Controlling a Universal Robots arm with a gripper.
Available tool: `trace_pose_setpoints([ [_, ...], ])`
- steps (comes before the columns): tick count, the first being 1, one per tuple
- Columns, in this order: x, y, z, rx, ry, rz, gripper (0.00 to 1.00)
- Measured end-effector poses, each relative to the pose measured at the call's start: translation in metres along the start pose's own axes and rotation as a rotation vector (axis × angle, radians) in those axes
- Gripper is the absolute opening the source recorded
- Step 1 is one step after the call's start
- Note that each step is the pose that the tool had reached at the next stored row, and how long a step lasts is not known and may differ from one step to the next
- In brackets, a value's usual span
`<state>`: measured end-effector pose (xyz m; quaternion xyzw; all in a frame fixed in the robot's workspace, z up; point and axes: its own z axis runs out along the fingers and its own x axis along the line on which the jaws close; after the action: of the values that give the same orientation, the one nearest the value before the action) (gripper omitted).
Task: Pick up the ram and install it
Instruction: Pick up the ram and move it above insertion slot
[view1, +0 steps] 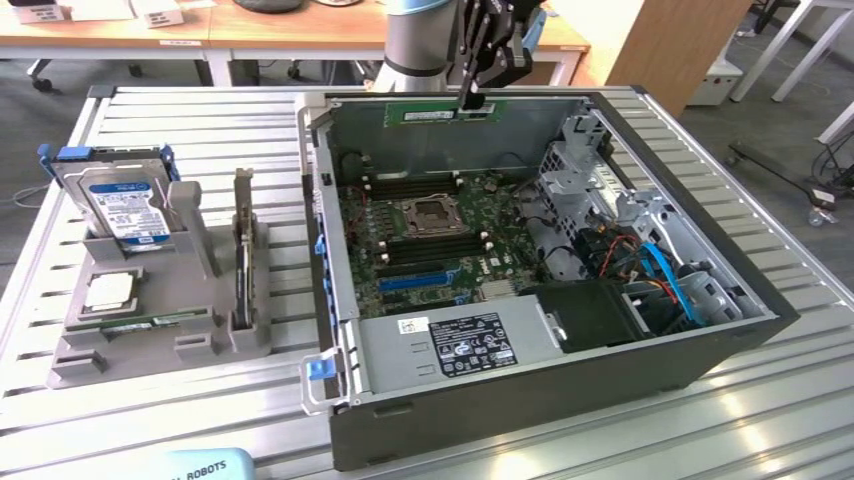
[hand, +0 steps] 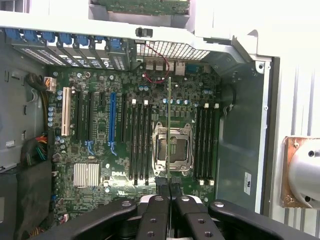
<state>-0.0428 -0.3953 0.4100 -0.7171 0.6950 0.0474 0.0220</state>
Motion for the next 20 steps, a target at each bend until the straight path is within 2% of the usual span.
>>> trace_pose_setpoints([
  [20,0.0098,0.0003,-0.001,-0.0001,0.0001,-0.001,0.12],
])
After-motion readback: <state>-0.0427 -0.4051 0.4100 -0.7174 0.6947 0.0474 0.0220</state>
